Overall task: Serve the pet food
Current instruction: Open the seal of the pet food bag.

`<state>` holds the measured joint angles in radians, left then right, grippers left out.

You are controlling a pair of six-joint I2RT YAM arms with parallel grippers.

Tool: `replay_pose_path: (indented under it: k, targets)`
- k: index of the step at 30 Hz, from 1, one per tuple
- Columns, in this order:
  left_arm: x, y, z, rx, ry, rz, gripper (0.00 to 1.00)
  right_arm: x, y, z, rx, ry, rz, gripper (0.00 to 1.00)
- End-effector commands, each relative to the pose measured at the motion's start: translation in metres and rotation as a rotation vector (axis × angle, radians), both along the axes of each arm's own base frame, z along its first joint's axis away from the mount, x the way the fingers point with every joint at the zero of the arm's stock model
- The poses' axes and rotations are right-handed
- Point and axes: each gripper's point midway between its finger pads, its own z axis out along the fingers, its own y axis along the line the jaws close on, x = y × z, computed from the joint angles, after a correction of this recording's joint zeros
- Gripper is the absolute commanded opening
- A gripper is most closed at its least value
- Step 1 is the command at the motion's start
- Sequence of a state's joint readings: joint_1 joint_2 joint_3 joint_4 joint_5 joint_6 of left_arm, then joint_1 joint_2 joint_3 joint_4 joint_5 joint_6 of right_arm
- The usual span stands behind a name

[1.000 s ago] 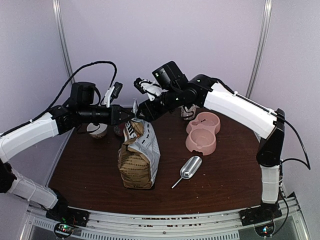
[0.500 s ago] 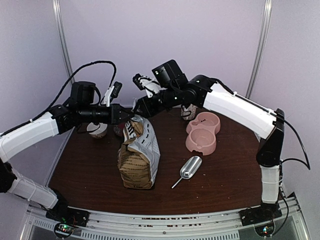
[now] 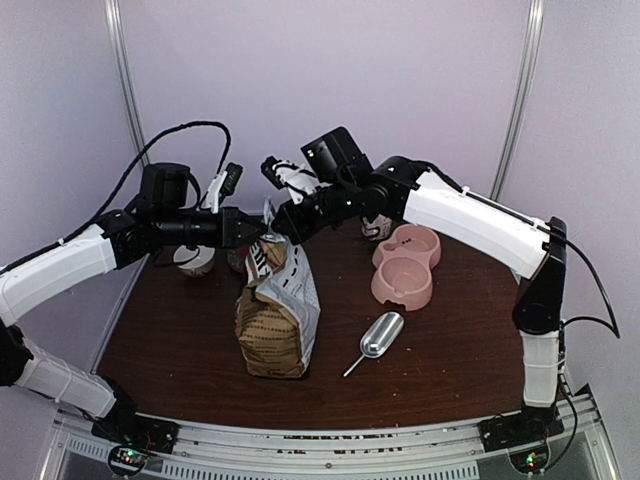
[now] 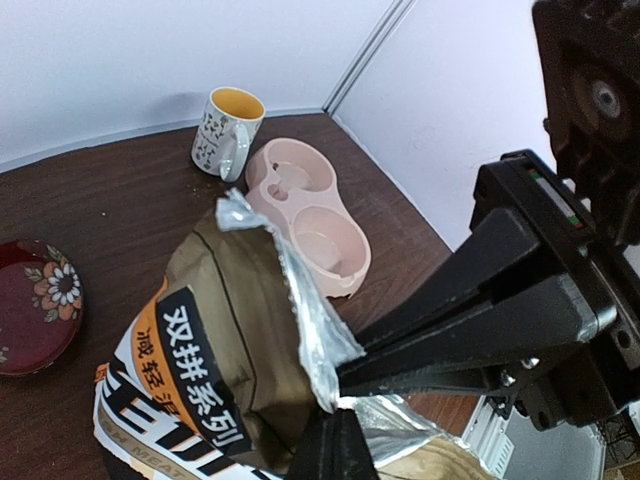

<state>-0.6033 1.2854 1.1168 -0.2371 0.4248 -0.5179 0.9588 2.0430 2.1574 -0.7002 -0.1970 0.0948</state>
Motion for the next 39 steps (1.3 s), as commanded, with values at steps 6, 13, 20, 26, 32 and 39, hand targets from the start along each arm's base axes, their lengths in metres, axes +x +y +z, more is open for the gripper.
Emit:
replay_pose_path:
  k: [6, 13, 20, 26, 32, 39]
  targets:
    - [-0.006, 0.009, -0.013, 0.084, 0.050, 0.023, 0.00, 0.030, -0.037, 0.010, -0.091, -0.087, -0.187, 0.00]
    - [-0.005, 0.015, -0.007, 0.114, 0.039, 0.046, 0.00, 0.040, -0.059, 0.026, -0.087, -0.090, -0.255, 0.00]
    - [-0.006, 0.020, -0.004, 0.137, 0.031, 0.061, 0.00, 0.039, -0.073, 0.036, -0.106, -0.113, -0.277, 0.00]
    - [-0.009, 0.024, -0.003, 0.149, 0.029, 0.062, 0.00, 0.040, -0.083, 0.040, -0.129, -0.130, -0.300, 0.00]
    - [-0.008, 0.023, -0.003, 0.152, 0.032, 0.057, 0.00, 0.031, -0.077, 0.049, -0.090, -0.125, -0.245, 0.00]
    - [-0.008, 0.017, 0.001, 0.127, 0.030, 0.043, 0.00, 0.017, -0.049, 0.056, 0.004, -0.085, -0.127, 0.17]
